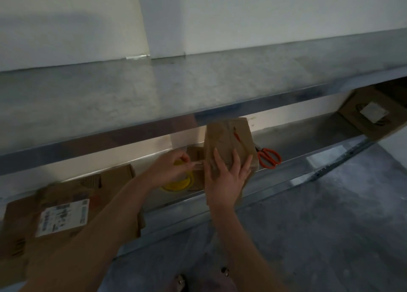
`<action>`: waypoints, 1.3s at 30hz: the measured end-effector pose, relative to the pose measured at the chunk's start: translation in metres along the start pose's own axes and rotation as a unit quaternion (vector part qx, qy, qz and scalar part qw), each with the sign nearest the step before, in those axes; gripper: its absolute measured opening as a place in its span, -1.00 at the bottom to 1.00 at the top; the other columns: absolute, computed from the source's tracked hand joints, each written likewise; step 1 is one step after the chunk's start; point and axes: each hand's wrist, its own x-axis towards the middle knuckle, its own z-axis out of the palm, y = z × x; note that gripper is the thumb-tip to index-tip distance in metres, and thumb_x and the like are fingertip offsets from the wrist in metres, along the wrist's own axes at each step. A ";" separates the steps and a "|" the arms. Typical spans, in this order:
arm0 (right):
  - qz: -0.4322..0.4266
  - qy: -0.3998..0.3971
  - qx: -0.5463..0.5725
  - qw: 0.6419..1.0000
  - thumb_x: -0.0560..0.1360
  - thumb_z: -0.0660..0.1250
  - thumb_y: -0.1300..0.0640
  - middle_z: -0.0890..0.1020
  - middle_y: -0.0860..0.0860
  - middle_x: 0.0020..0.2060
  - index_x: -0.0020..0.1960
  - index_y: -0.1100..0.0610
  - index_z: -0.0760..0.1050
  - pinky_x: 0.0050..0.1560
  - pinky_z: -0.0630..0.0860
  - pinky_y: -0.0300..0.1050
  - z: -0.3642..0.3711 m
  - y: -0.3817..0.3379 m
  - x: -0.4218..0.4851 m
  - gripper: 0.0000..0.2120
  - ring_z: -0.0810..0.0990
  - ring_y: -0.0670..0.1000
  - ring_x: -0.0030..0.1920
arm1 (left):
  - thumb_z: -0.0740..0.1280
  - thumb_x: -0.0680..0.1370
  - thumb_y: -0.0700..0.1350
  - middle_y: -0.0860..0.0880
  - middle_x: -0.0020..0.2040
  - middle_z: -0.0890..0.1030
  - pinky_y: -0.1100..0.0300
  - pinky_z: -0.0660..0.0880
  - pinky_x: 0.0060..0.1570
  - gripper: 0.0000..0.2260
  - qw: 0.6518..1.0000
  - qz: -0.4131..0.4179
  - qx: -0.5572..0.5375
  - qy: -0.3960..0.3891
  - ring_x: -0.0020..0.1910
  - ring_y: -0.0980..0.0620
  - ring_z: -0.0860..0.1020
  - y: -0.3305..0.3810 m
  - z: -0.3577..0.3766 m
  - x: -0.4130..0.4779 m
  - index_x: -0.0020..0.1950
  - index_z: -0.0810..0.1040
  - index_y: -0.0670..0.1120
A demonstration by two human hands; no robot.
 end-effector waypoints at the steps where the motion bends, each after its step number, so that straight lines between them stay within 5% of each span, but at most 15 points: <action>1: -0.008 0.017 0.005 1.000 0.49 0.38 -0.20 0.34 0.07 0.49 0.31 -0.21 0.52 0.49 0.01 0.39 0.004 0.003 -0.002 -0.60 -0.04 0.26 0.57 | 0.40 0.51 -0.02 0.07 -0.06 0.59 0.24 0.43 -0.06 -0.92 1.000 0.007 -0.006 0.001 -0.06 0.12 0.53 -0.001 0.005 0.001 -0.06 0.57 0.00; 10: -0.096 0.077 0.026 0.992 0.54 0.28 -0.19 0.36 0.06 0.46 0.28 -0.13 0.57 0.44 0.07 0.47 0.009 0.048 0.015 -0.64 -0.06 0.24 0.58 | 0.39 0.50 -0.18 0.04 -0.03 0.57 0.23 0.39 -0.10 -0.91 0.997 -0.023 0.072 -0.015 -0.04 0.06 0.51 -0.039 -0.013 -0.001 -0.03 0.55 -0.04; 16: -0.140 -0.013 -0.047 0.989 0.53 0.22 -0.27 0.21 0.09 0.54 0.47 -0.15 0.35 0.39 0.15 0.51 -0.011 0.057 0.010 -0.45 -0.13 0.30 0.56 | 0.41 0.51 -0.16 0.02 0.06 0.52 0.24 0.43 0.03 -0.85 0.998 0.012 0.049 -0.027 0.03 0.07 0.48 -0.043 -0.001 -0.023 0.05 0.52 -0.06; 20: -0.155 -0.024 -0.100 0.983 0.54 0.21 -0.22 0.26 0.15 0.51 0.54 -0.06 0.22 0.45 0.13 0.41 -0.041 0.049 0.001 -0.38 0.01 0.33 0.55 | 0.43 0.49 -0.11 0.10 0.02 0.51 0.44 0.35 -0.05 -0.83 0.993 0.080 0.087 0.004 -0.02 0.16 0.48 -0.040 0.000 -0.035 0.02 0.49 0.01; 25: -0.287 -0.056 -0.055 0.955 0.58 0.17 -0.11 0.39 -0.03 0.43 0.50 0.01 0.27 0.44 0.26 0.10 -0.047 0.026 -0.053 -0.48 0.22 0.06 0.52 | 0.35 0.52 0.08 0.17 0.04 0.49 0.23 0.44 -0.07 -0.84 0.965 0.146 0.210 0.063 -0.04 0.17 0.47 -0.030 -0.003 -0.053 0.04 0.45 0.10; 30: -0.178 -0.185 0.014 0.966 0.55 0.25 -0.13 0.48 0.00 0.36 0.40 0.08 0.40 0.40 0.33 0.06 -0.021 0.005 -0.063 -0.51 0.29 0.07 0.48 | 0.30 0.56 0.05 0.10 0.18 0.49 0.20 0.36 0.01 -0.80 0.948 0.166 0.261 0.076 0.05 0.10 0.45 -0.038 0.009 -0.073 0.15 0.44 0.07; 33: -0.149 -0.212 0.049 0.965 0.53 0.33 0.01 0.58 0.04 0.22 0.20 0.07 0.53 0.33 0.42 0.10 -0.010 0.002 -0.058 -0.73 0.40 0.10 0.39 | 0.28 0.58 -0.05 0.07 0.25 0.47 0.16 0.34 0.04 -0.79 0.946 0.163 0.268 0.083 0.06 0.07 0.43 -0.050 0.018 -0.083 0.21 0.44 0.03; 35: -0.160 -0.203 0.054 0.964 0.52 0.35 0.07 0.64 0.02 0.03 0.00 0.07 0.59 0.15 0.50 0.06 -0.006 0.000 -0.054 -0.90 0.53 0.10 0.21 | 0.29 0.57 -0.08 0.05 0.25 0.48 0.16 0.33 0.02 -0.79 0.943 0.168 0.274 0.085 0.05 0.05 0.44 -0.057 0.022 -0.086 0.20 0.46 0.02; 39: -0.178 -0.209 0.033 0.961 0.52 0.34 0.13 0.62 0.03 -0.23 -0.13 0.11 0.57 -0.17 0.49 0.01 0.003 -0.004 -0.052 -0.92 0.57 0.09 -0.11 | 0.41 0.48 -0.17 -0.06 0.24 0.51 0.04 0.43 0.16 -0.68 0.966 0.123 0.201 0.108 0.18 -0.06 0.49 -0.076 0.029 -0.083 0.22 0.50 -0.10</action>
